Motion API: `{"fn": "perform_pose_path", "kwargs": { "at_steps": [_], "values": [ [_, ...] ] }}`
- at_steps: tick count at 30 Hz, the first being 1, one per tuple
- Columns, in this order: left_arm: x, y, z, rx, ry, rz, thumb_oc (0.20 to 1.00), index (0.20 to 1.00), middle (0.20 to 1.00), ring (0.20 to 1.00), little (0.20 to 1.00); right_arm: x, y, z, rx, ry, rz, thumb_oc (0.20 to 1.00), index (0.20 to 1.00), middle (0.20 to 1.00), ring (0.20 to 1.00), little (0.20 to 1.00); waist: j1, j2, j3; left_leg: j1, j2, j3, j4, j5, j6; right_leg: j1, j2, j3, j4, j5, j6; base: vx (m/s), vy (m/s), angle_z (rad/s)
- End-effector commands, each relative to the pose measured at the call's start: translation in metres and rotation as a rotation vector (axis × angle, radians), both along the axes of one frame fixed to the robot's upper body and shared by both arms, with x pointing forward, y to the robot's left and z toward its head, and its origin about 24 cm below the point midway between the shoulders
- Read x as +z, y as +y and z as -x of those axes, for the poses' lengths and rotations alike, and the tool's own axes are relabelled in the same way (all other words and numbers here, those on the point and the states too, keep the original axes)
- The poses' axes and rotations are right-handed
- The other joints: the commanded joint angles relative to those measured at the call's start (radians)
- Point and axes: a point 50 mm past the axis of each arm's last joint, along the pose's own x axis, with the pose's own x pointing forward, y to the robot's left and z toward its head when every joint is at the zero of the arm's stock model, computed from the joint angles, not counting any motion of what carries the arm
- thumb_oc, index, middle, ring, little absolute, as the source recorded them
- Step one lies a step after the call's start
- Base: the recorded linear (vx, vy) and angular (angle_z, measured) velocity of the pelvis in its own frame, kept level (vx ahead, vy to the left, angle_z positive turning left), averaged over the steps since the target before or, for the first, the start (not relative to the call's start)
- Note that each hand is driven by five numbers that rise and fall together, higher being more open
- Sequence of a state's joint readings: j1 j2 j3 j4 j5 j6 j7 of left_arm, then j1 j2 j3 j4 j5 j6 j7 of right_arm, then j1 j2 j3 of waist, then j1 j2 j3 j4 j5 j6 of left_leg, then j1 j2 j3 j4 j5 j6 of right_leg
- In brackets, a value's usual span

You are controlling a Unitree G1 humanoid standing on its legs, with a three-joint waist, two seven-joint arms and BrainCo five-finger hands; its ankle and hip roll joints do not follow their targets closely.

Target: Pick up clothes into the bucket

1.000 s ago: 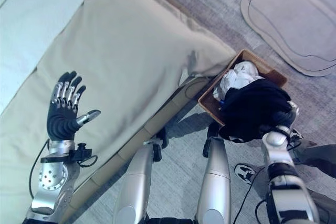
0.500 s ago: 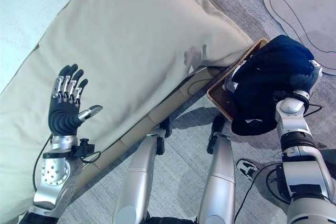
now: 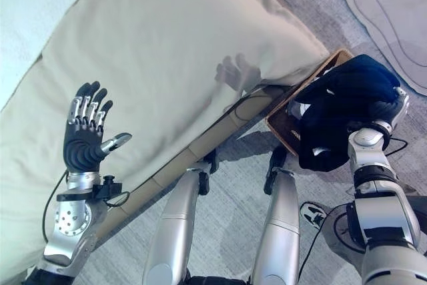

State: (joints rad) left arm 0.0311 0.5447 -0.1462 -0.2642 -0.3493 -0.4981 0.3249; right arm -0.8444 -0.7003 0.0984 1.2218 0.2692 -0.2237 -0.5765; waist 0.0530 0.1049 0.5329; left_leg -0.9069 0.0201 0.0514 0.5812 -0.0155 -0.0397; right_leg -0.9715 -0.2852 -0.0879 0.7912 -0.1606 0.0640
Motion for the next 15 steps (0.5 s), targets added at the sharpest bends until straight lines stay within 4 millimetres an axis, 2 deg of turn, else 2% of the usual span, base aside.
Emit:
{"fn": "perform_pose_path", "kwargs": {
  "at_steps": [1, 4, 9, 10, 11, 15],
  "values": [
    [0.009, -0.004, 0.012, -0.029, -0.09, 0.054, 1.0, 1.0, 1.0, 1.0, 1.0, 0.014, -0.02, 0.008, -0.06, 0.014, 0.033, 0.2, 0.2, 0.2, 0.2, 0.2, 0.006, 0.041, -0.043, -0.124, -0.008, 0.012, 0.106, -0.076, 0.008, -0.066, -0.023, 0.107, 0.005, 0.033, 0.055, 0.0, 0.0, 0.0],
    [0.011, -0.004, 0.013, -0.03, -0.102, 0.054, 1.0, 1.0, 1.0, 1.0, 1.0, 0.02, -0.027, 0.012, -0.087, -0.006, 0.03, 0.2, 0.2, 0.2, 0.2, 0.2, 0.01, 0.049, -0.057, -0.167, -0.014, 0.015, 0.132, -0.079, 0.008, -0.121, -0.031, 0.126, 0.048, 0.023, 0.054, 0.0, 0.016, 0.06],
    [0.009, -0.004, 0.013, -0.038, -0.091, 0.072, 1.0, 1.0, 1.0, 1.0, 1.0, 0.025, -0.028, 0.012, -0.092, -0.015, 0.044, 0.2, 0.2, 0.2, 0.2, 0.2, 0.017, 0.046, -0.081, -0.191, -0.017, 0.022, 0.141, -0.08, 0.011, -0.152, -0.037, 0.134, 0.062, 0.018, 0.053, 0.02, 0.014, -0.02],
    [0.009, -0.004, 0.013, -0.039, -0.09, 0.075, 1.0, 1.0, 1.0, 1.0, 1.0, 0.027, -0.029, 0.012, -0.101, -0.018, 0.042, 0.341, 0.341, 0.341, 0.341, 0.341, 0.021, 0.044, -0.084, -0.189, -0.017, 0.023, 0.138, -0.08, 0.011, -0.151, -0.038, 0.133, 0.058, 0.019, 0.053, 0.02, 0.005, -0.07],
    [0.009, -0.004, 0.013, -0.04, -0.092, 0.075, 1.0, 1.0, 1.0, 1.0, 1.0, 0.029, -0.03, 0.012, -0.112, -0.021, 0.041, 1.0, 1.0, 1.0, 1.0, 1.0, 0.023, 0.043, -0.087, -0.184, -0.016, 0.023, 0.13, -0.078, 0.011, -0.146, -0.038, 0.132, 0.049, 0.021, 0.054, 0.01, 0.009, -0.04],
    [0.01, -0.002, 0.01, -0.039, -0.095, 0.078, 1.0, 1.0, 1.0, 1.0, 1.0, 0.031, -0.031, 0.013, -0.112, -0.038, 0.031, 1.0, 1.0, 1.0, 1.0, 1.0, 0.02, 0.033, -0.095, -0.163, -0.018, 0.025, 0.094, -0.072, 0.012, -0.128, -0.037, 0.127, 0.017, 0.031, 0.059, 0.01, 0.009, 0.03]
  ]
}}
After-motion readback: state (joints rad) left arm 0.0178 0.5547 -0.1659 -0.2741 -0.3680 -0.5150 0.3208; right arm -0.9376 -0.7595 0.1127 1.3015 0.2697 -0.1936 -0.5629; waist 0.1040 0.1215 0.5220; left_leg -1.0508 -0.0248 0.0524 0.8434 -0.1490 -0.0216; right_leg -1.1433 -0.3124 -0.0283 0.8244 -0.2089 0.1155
